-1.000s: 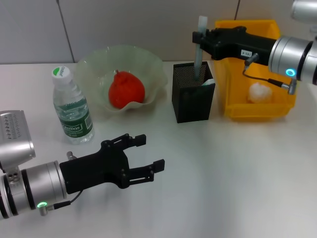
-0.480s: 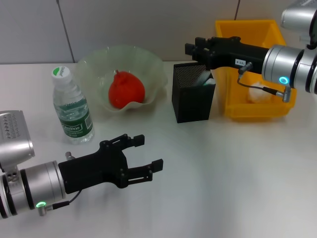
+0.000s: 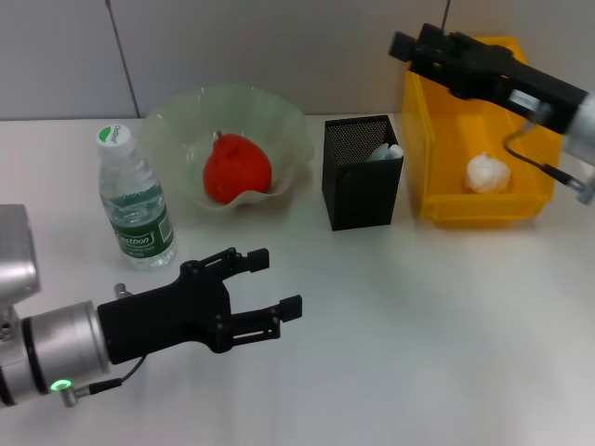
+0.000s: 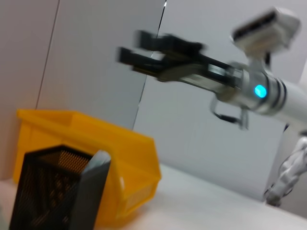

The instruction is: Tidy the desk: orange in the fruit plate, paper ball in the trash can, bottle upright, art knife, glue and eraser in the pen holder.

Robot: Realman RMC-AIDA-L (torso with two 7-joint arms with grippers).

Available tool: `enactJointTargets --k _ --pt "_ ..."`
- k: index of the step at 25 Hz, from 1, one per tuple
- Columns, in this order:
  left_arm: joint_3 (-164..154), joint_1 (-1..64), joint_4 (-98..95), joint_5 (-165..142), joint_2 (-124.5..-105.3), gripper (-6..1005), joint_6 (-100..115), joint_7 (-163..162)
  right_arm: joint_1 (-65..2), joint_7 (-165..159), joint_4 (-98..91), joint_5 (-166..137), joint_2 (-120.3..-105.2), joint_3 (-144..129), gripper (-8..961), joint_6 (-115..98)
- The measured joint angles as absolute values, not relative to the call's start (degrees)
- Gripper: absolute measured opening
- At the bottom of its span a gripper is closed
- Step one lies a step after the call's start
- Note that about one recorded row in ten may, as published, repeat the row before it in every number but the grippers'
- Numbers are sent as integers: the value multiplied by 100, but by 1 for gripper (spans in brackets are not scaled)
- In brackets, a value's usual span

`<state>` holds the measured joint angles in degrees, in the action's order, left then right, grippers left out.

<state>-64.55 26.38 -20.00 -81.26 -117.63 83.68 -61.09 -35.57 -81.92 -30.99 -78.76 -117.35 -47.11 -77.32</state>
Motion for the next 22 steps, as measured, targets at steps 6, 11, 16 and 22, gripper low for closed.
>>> enactJointTargets --k 6,11,16,22 --pt "-6429 2555 -1993 -8155 -11562 862 9056 -6172 -2986 -8217 -3059 -8122 -11536 -4761 662 -9336" --pt "-6473 2447 -1999 -8365 -11425 862 9415 -6177 -2712 -7908 -3050 -9208 -11468 -4770 679 -9967" --pt "-6477 2437 -2009 -8647 -11377 861 9515 -6175 -2697 -7406 -3033 -10429 -11575 -4770 679 -9981" --pt "-6464 2525 -2013 -9101 -11436 861 9437 -6105 -2739 -6875 -2917 -10971 -11711 -4802 679 -9631"
